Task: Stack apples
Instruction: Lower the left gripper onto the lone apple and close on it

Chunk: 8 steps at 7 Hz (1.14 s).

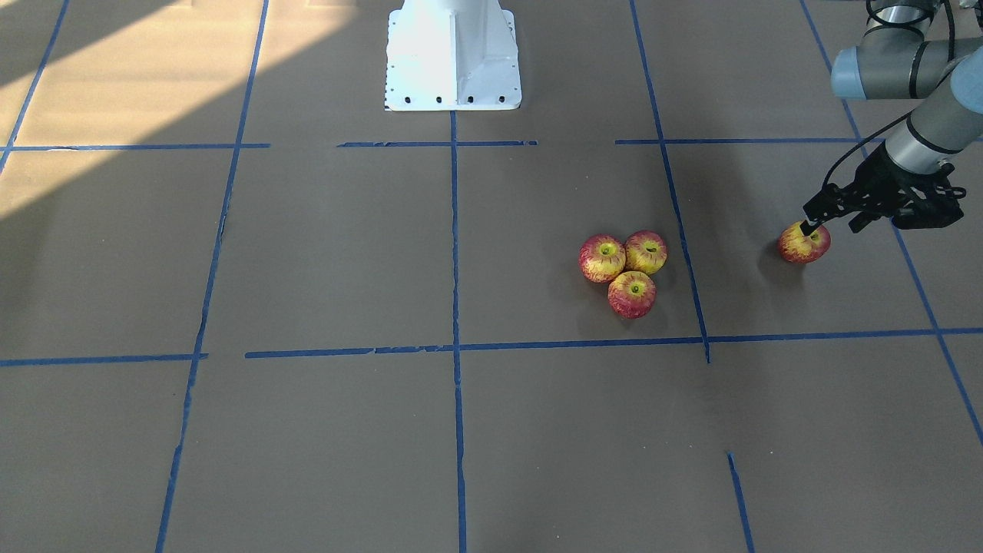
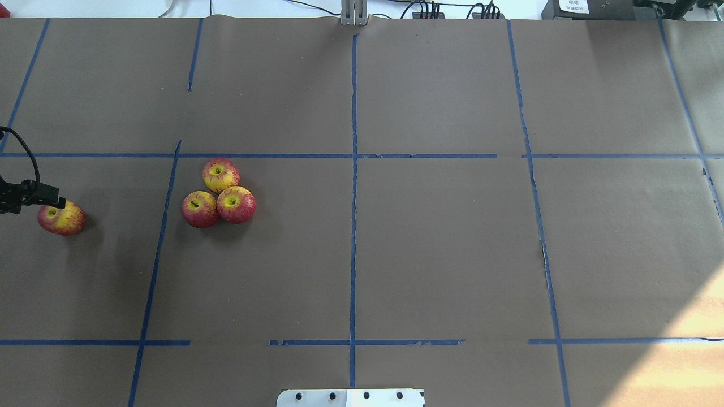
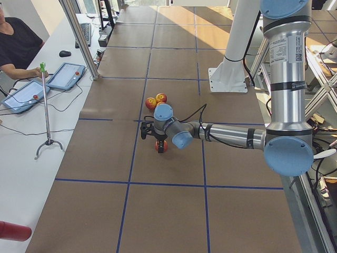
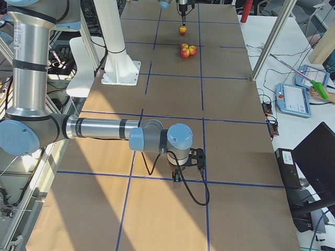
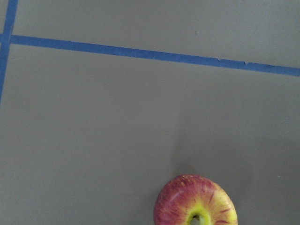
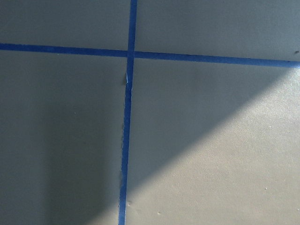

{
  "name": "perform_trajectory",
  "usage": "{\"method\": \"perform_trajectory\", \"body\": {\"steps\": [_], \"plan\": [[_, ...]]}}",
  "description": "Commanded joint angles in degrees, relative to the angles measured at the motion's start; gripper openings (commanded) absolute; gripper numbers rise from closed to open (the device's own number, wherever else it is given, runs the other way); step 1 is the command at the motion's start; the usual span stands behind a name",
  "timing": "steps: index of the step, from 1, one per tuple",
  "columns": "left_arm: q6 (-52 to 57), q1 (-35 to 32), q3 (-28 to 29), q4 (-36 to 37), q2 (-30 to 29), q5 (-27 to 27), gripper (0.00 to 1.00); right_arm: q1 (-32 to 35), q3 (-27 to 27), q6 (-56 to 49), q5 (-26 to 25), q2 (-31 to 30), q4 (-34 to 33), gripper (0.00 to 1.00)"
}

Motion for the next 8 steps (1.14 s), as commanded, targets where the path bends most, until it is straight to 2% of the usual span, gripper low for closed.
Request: {"method": "perform_trajectory", "body": {"steps": [1, 2, 8], "plan": [[-1.0, 2.0, 1.5, 0.1, -1.5, 0.6, 1.00, 0.0, 0.0, 0.0, 0.0, 0.0, 0.0, 1.00], [-1.0, 2.1, 2.2, 0.0, -1.6, 3.2, 1.00, 0.0, 0.0, 0.0, 0.0, 0.0, 0.0, 1.00], [-1.5, 4.1, 5.1, -0.1, -3.0, 3.2, 1.00, 0.0, 0.0, 0.0, 0.0, 0.0, 0.0, 1.00]]}}
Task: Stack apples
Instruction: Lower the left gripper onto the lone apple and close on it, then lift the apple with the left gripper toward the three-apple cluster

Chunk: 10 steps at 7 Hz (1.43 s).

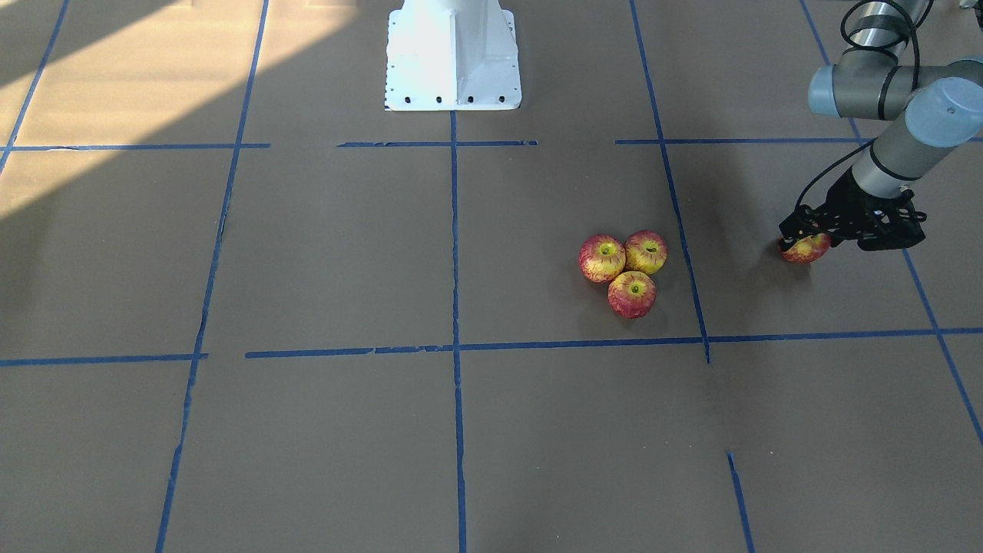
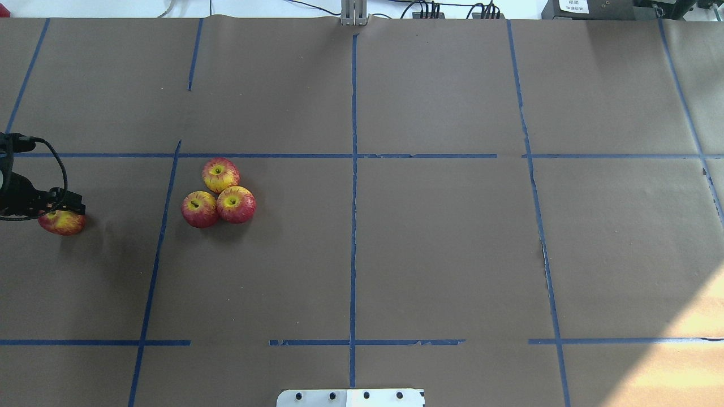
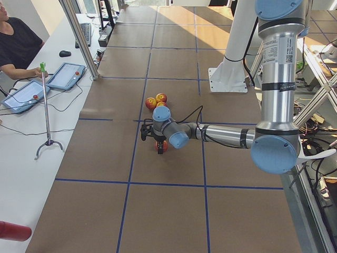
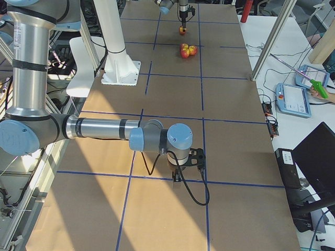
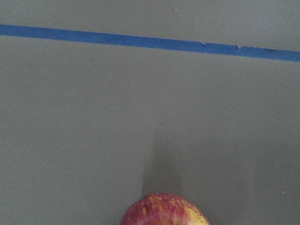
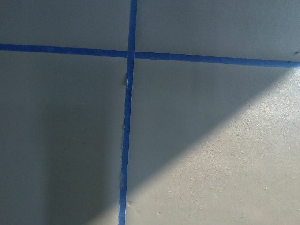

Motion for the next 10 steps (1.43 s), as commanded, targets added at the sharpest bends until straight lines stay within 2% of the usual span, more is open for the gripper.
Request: {"method": "perform_trajectory", "body": {"steps": [1, 2, 3, 4, 5, 6, 7, 8, 9, 10], "plan": [[0.0, 0.5, 0.7, -0.1, -0.1, 0.0, 0.96, 0.0, 0.0, 0.0, 0.0, 0.0, -0.1, 1.00], [-0.1, 0.6, 1.2, -0.1, -0.1, 0.0, 0.80, 0.0, 0.0, 0.0, 0.0, 0.0, -0.1, 1.00], [-0.2, 0.6, 1.1, 0.4, -0.6, -0.3, 0.37, 0.0, 0.0, 0.0, 0.0, 0.0, -0.1, 1.00], [-0.3, 0.5, 0.4, 0.7, -0.7, -0.6, 0.00, 0.0, 0.0, 0.0, 0.0, 0.0, -0.1, 1.00], [-3.0, 0.5, -3.6, 3.1, -0.8, -1.7, 0.00, 0.0, 0.0, 0.1, 0.0, 0.0, 0.0, 1.00], [-5.5, 0.5, -9.6, 9.7, -2.6, -3.1, 0.00, 0.0, 0.0, 0.0, 0.0, 0.0, -0.1, 1.00], [-8.9, 0.5, -12.1, 15.8, -7.6, -3.1, 0.00, 0.0, 0.0, 0.0, 0.0, 0.0, -0.1, 1.00], [-13.6, 0.8, -11.4, 19.3, -14.7, -3.1, 0.00, 0.0, 0.0, 0.0, 0.0, 0.0, -0.1, 1.00], [-17.7, 2.9, -11.3, 21.0, -18.9, -3.1, 0.00, 0.0, 0.0, 0.0, 0.0, 0.0, -0.1, 1.00], [-20.5, 6.0, -10.9, 21.2, -20.8, -2.3, 0.00, 0.0, 0.0, 0.0, 0.0, 0.0, -0.1, 1.00]]}}
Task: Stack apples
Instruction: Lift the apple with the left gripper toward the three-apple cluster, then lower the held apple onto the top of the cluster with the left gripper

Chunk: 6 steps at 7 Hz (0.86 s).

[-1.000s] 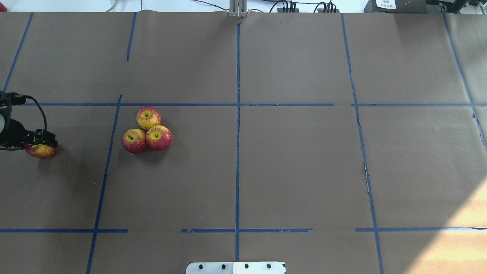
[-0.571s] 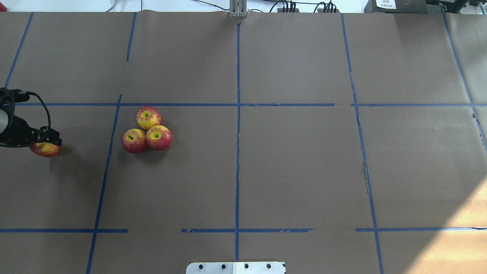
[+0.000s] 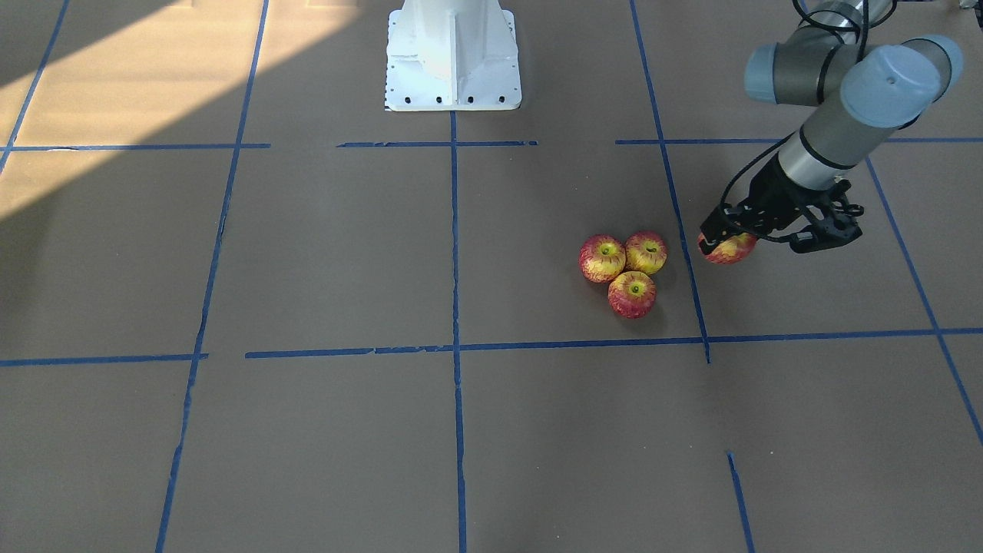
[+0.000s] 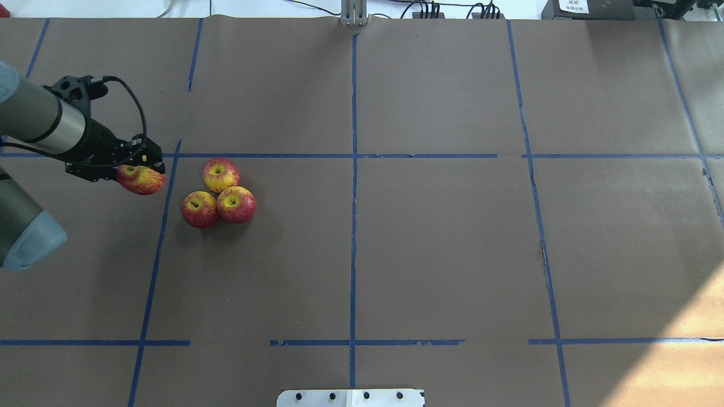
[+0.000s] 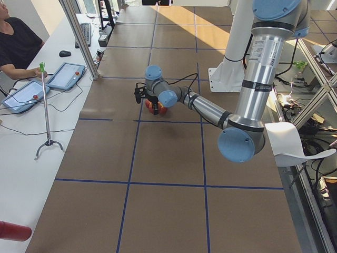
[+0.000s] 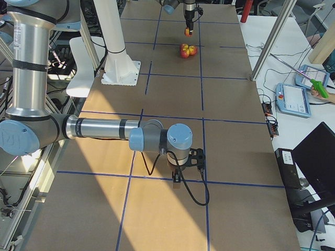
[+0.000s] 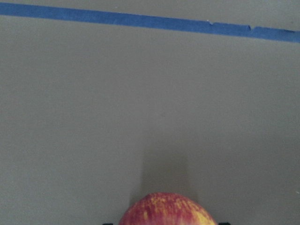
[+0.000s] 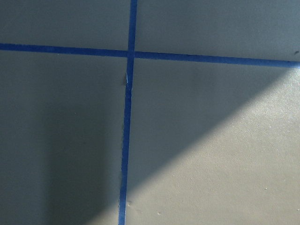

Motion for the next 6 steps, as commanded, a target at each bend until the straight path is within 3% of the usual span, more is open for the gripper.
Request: {"method": "perform_trajectory", "body": {"steps": [1, 2, 6], "plan": [[-4.5, 4.8, 0.5, 1.3, -4.8, 2.4, 0.00, 0.0, 0.0, 0.0, 0.0, 0.0, 0.1, 1.00], [-4.5, 5.6, 1.5, 1.3, -5.2, 4.9, 0.00, 0.0, 0.0, 0.1, 0.0, 0.0, 0.1, 1.00], [-4.5, 7.2, 3.2, 1.3, -6.7, 6.6, 0.00, 0.0, 0.0, 0.0, 0.0, 0.0, 0.0, 1.00]]}}
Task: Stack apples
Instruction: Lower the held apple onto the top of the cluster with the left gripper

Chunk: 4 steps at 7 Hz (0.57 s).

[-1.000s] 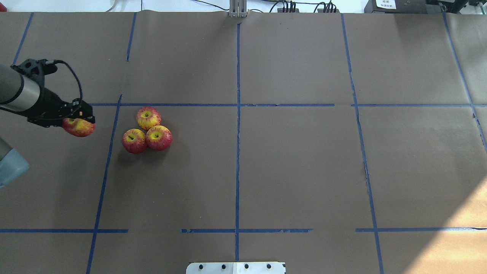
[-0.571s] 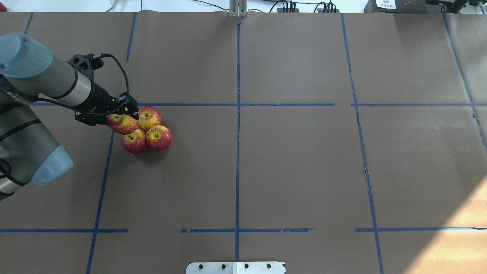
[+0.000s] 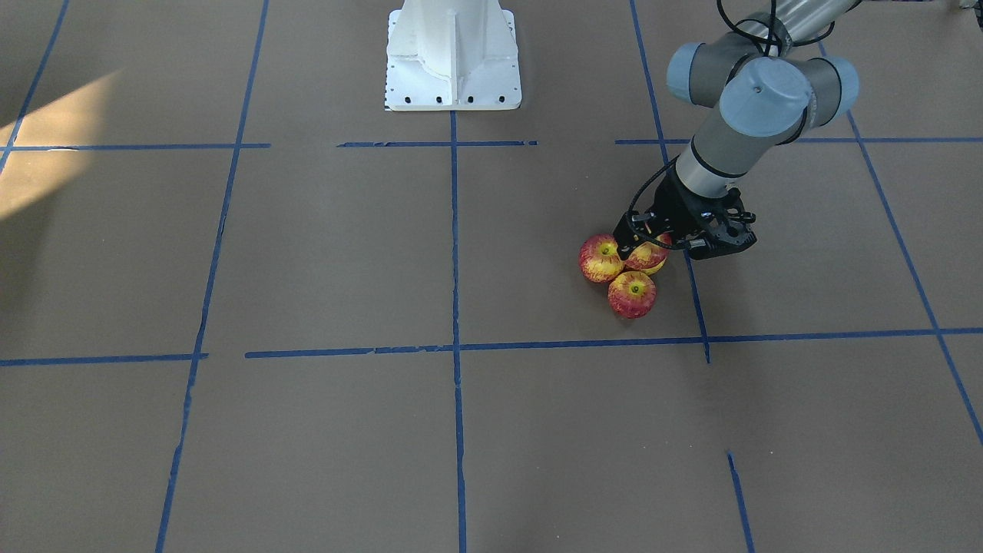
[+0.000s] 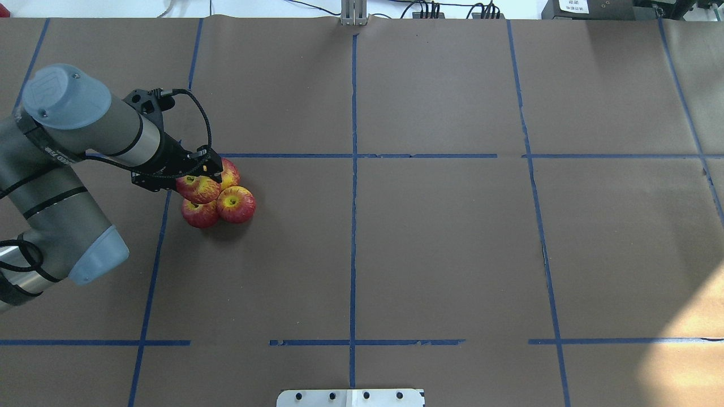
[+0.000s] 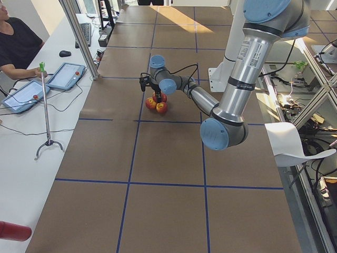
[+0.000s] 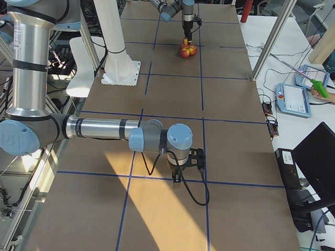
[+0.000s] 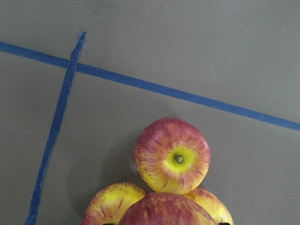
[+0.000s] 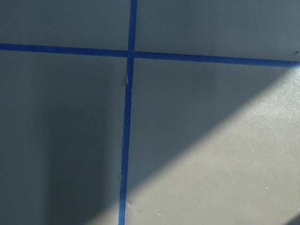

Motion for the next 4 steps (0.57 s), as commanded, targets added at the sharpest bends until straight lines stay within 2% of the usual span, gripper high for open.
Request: {"method": "perform_trajectory", "body": {"steps": [1, 4], "plan": [[0.0, 0.4, 0.4, 0.0, -0.4, 0.6, 0.00, 0.0, 0.0, 0.0, 0.0, 0.0, 0.0, 1.00], [0.1, 0.7, 0.5, 0.0, -0.4, 0.8, 0.00, 0.0, 0.0, 0.0, 0.0, 0.0, 0.0, 1.00]]}}
